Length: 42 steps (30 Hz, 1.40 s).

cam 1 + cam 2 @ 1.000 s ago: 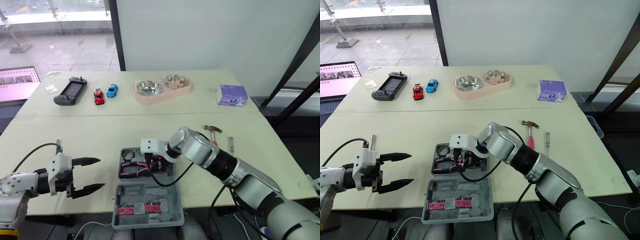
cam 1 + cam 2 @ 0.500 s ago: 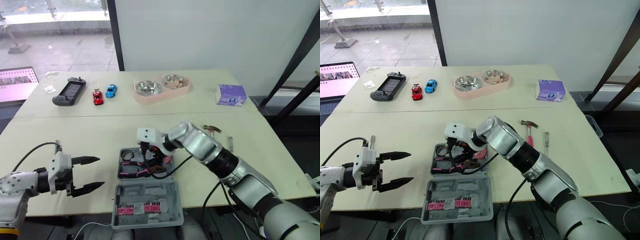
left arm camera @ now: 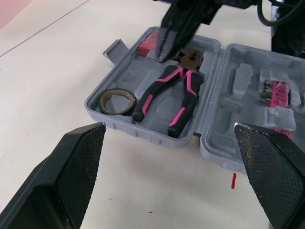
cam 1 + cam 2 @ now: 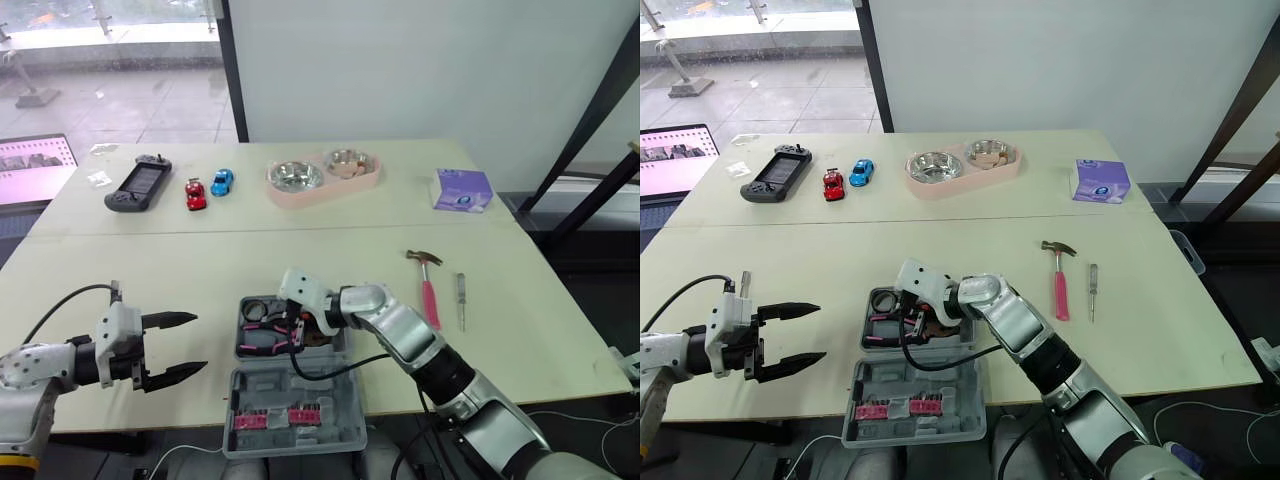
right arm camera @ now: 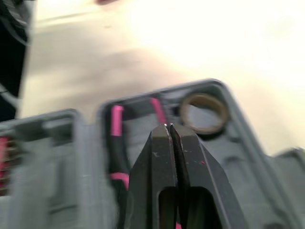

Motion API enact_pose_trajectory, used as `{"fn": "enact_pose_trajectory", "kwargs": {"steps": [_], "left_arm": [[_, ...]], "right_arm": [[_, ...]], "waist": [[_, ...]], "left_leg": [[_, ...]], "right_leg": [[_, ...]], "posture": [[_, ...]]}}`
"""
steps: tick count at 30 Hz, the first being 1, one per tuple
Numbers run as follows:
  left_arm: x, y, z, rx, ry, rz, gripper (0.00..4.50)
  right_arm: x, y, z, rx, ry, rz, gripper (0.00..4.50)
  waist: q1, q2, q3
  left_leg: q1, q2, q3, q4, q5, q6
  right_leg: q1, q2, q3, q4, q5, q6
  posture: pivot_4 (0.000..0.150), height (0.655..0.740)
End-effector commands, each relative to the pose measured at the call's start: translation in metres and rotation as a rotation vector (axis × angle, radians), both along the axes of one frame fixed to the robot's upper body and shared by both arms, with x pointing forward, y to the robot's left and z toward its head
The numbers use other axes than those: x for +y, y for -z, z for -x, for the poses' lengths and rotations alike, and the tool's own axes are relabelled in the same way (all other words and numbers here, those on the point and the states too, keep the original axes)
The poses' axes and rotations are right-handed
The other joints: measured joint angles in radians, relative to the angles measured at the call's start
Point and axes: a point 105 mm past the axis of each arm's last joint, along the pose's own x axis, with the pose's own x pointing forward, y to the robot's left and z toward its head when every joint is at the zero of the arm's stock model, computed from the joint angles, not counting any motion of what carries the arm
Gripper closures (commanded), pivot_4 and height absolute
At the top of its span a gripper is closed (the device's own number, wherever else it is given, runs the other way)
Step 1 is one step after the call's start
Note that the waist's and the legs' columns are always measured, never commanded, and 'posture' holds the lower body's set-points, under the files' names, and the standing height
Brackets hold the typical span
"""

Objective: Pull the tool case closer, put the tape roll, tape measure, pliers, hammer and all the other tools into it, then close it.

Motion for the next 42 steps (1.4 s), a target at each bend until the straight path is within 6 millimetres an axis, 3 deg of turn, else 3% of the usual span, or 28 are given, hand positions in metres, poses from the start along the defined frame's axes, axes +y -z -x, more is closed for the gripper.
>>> {"fn": "enact_pose_trajectory", "kwargs": {"steps": [1, 8, 14, 20, 28, 34, 42], "left_arm": [[0.003, -0.005, 0.000, -0.024, -0.007, -0.005, 0.00], [0.004, -0.005, 0.000, -0.017, -0.015, 0.001, 0.00], [0.004, -0.004, 0.001, -0.017, -0.016, 0.001, 0.00], [0.004, -0.003, 0.003, -0.011, -0.017, 0.002, 0.00], [0.004, -0.003, 0.005, -0.008, -0.012, 0.004, 0.00], [0.003, -0.003, 0.006, -0.008, -0.012, 0.002, 0.00], [0.004, -0.004, 0.006, -0.009, -0.013, 0.001, 0.00]], "right_arm": [[-0.002, 0.003, -0.002, -0.020, 0.024, -0.035, 4.44], [-0.004, 0.018, 0.008, 0.017, -0.007, -0.054, 4.44], [-0.016, 0.046, 0.001, 0.034, 0.057, 0.060, 4.44], [-0.017, 0.052, 0.003, 0.090, 0.083, 0.036, 4.44], [-0.041, 0.093, 0.009, 0.250, 0.153, 0.248, 4.44], [-0.058, 0.121, 0.025, 0.414, 0.218, 0.390, 4.44], [-0.060, 0.126, 0.032, 0.477, 0.236, 0.422, 4.44]], "waist": [[0.000, 0.000, 0.000], [0.000, 0.000, 0.000], [0.000, 0.000, 0.000], [-0.001, 0.000, 0.000], [0.000, 0.001, -0.002], [0.002, 0.011, -0.022], [0.012, 0.022, -0.046]], "left_leg": [[0.000, 0.000, 0.000, 0.000, 0.000, 0.000], [0.000, 0.000, 0.000, 0.000, 0.000, 0.000], [0.001, 0.000, 0.000, 0.000, 0.000, 0.000], [0.007, 0.000, 0.000, -0.001, 0.000, 0.000], [0.011, 0.000, 0.000, -0.002, 0.000, 0.000], [0.015, 0.000, 0.000, -0.004, -0.001, -0.001], [0.020, 0.000, 0.000, -0.003, -0.006, -0.005]], "right_leg": [[0.000, 0.000, 0.000, 0.000, 0.000, 0.000], [0.000, 0.000, 0.000, 0.000, 0.000, 0.000], [0.001, 0.000, 0.000, 0.000, 0.000, 0.000], [0.007, 0.000, 0.000, -0.002, 0.000, 0.000], [0.010, 0.000, 0.000, -0.003, 0.000, 0.000], [0.016, 0.000, 0.000, -0.007, -0.003, 0.003], [0.019, -0.001, 0.000, -0.008, -0.011, 0.003]], "posture": [[0.150, 0.7387], [0.150, 0.7387], [0.150, 0.7387], [0.150, 0.7387], [0.150, 0.7387], [0.150, 0.7387], [0.150, 0.7387]]}}
